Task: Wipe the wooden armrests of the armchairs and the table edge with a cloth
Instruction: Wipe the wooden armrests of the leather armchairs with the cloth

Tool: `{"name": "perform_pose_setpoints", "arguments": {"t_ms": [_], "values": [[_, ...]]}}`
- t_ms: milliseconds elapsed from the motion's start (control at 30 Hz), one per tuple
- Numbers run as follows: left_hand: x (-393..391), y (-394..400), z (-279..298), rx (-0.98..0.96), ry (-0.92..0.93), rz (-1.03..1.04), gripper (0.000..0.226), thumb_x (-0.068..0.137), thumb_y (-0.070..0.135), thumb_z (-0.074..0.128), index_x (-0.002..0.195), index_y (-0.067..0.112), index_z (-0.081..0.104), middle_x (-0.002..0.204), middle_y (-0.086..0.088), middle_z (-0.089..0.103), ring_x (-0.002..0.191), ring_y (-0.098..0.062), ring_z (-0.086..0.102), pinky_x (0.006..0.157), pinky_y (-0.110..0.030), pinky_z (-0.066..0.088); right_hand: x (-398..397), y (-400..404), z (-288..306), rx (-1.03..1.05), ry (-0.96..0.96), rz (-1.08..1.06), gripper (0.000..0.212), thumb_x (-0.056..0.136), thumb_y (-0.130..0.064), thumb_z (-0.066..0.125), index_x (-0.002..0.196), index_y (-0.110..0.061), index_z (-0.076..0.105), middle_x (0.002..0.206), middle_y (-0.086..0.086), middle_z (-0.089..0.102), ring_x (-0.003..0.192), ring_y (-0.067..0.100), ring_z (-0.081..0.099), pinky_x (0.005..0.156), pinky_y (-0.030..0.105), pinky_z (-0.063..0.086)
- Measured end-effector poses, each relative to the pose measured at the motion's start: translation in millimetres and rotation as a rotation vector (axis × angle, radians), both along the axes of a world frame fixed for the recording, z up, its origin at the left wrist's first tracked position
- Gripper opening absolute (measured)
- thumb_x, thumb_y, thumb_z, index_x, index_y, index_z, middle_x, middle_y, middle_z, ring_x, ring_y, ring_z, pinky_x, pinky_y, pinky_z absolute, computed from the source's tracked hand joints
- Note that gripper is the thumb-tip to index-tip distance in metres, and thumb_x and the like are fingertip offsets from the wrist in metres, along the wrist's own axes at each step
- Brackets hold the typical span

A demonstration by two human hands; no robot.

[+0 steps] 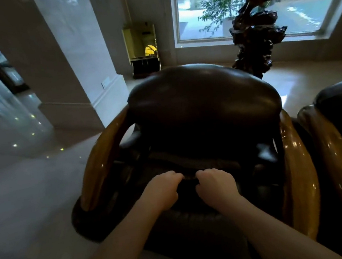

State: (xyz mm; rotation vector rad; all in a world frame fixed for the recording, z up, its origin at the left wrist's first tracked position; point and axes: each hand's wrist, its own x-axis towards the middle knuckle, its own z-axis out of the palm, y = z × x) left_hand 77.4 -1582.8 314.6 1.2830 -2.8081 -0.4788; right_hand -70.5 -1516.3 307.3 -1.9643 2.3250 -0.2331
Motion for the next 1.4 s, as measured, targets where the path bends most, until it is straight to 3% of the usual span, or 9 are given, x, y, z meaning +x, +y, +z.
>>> {"name": "perform_pose_setpoints", "arguments": {"t_ms": [233,367,567,700,833,1000,1200,1400], "values": [[70.4,-24.5,0.7,-0.015,0.064,0.075,0.046,0.086,0.007,0.051,0.127,0.027,0.049,0.118,0.004,0.055,0.099,-0.015,0.056,0.078,-0.024,0.044,67.3,-34.4,7.1,0.018,0.052,0.041,0.021,0.087,-0.024,0.050,0.068,-0.024,0.042,0.062,-0.009,0.042,0.060,0.014,0.049,0.050,0.027,0.034],[123.5,-53.1,-8.2,0.012,0.067,0.026,0.049,0.085,0.005,0.052,0.129,0.026,0.048,0.122,0.003,0.054,0.104,-0.017,0.055,0.084,-0.028,0.047,122.6,-57.6,6.9,0.047,0.095,0.016,0.022,0.087,-0.023,0.050,0.066,-0.024,0.043,0.064,-0.009,0.047,0.058,0.011,0.050,0.047,0.025,0.032],[218.1,-95.9,-20.9,0.040,0.081,-0.038,0.048,0.085,0.007,0.053,0.129,0.027,0.047,0.118,0.004,0.054,0.098,-0.015,0.056,0.081,-0.027,0.047,219.2,-91.9,5.0,0.091,0.091,-0.028,0.023,0.088,-0.024,0.051,0.067,-0.024,0.041,0.065,-0.009,0.047,0.056,0.009,0.046,0.045,0.024,0.027],[277.3,-121.7,-22.1,0.039,0.077,-0.046,0.045,0.086,0.007,0.051,0.126,0.028,0.048,0.115,0.003,0.055,0.098,-0.017,0.056,0.082,-0.032,0.049,274.2,-114.7,5.8,0.101,0.072,0.000,0.015,0.088,-0.024,0.050,0.073,-0.023,0.051,0.068,-0.009,0.052,0.059,0.010,0.051,0.046,0.023,0.031],[319.1,-149.3,-22.9,0.031,0.058,-0.015,0.044,0.084,0.006,0.051,0.124,0.026,0.050,0.114,0.000,0.056,0.099,-0.020,0.056,0.077,-0.027,0.045,315.1,-144.9,6.7,0.116,0.087,0.063,0.017,0.089,-0.023,0.048,0.072,-0.023,0.048,0.070,-0.008,0.054,0.061,0.012,0.053,0.048,0.024,0.036],[347.1,-185.2,-21.6,0.086,-0.036,0.020,0.046,0.082,0.002,0.050,0.123,0.023,0.051,0.117,-0.003,0.054,0.103,-0.024,0.055,0.076,-0.030,0.044,341.5,-189.8,1.2,0.157,0.049,0.107,0.017,0.090,-0.022,0.047,0.073,-0.023,0.048,0.073,-0.006,0.057,0.066,0.014,0.058,0.052,0.025,0.042],[355.3,-243.9,-20.8,0.051,-0.095,0.043,0.039,0.086,0.008,0.054,0.122,0.022,0.051,0.115,-0.003,0.056,0.099,-0.021,0.055,0.068,-0.022,0.032,343.2,-260.4,-9.8,0.162,-0.005,0.180,0.015,0.093,-0.023,0.047,0.078,-0.022,0.052,0.074,-0.006,0.057,0.063,0.012,0.057,0.059,0.028,0.051],[340.9,-301.1,-26.7,0.035,-0.088,0.013,0.031,0.088,0.019,0.059,0.118,0.023,0.054,0.109,-0.001,0.057,0.092,-0.017,0.056,0.069,-0.023,0.038,329.0,-318.0,-27.2,0.183,-0.058,0.175,0.010,0.092,-0.026,0.052,0.083,-0.022,0.054,0.076,-0.006,0.059,0.063,0.011,0.057,0.060,0.028,0.053]]}}
